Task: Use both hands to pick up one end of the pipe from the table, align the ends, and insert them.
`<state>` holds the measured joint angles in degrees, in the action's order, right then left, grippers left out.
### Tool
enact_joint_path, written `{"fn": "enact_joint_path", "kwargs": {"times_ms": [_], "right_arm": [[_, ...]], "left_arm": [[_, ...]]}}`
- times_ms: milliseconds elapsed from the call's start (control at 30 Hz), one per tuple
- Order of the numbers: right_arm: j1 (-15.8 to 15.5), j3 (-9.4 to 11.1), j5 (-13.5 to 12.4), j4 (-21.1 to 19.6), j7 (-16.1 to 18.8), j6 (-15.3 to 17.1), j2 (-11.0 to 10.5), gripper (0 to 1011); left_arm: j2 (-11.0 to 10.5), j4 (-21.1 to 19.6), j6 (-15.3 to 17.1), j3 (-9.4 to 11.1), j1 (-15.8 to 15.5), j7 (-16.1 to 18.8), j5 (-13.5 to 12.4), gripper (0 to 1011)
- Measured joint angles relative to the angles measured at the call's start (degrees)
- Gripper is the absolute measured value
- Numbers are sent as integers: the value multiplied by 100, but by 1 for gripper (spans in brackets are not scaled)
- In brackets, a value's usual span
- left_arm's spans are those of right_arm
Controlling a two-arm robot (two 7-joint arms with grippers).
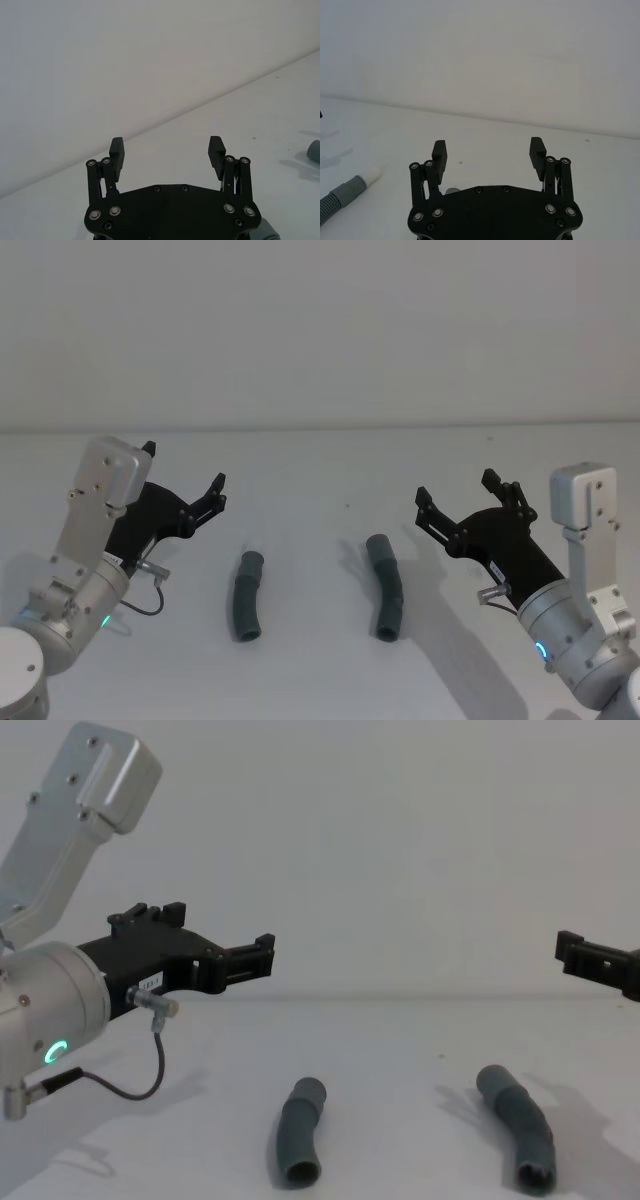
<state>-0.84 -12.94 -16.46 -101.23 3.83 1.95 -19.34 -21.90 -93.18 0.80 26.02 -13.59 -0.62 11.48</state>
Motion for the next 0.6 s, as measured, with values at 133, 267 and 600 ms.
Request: {"fn": "enact_joint_path", "kwargs": {"times_ms": [133,267,600], "right_arm": [[0,0,0,0,0,0,0,1004],[0,0,0,0,0,0,0,1004],[0,0,0,0,0,0,0,1004]], "left_arm": [[0,0,0,0,0,0,0,1002],[0,0,0,0,0,0,0,1002],[0,0,0,0,0,0,0,1002]]}}
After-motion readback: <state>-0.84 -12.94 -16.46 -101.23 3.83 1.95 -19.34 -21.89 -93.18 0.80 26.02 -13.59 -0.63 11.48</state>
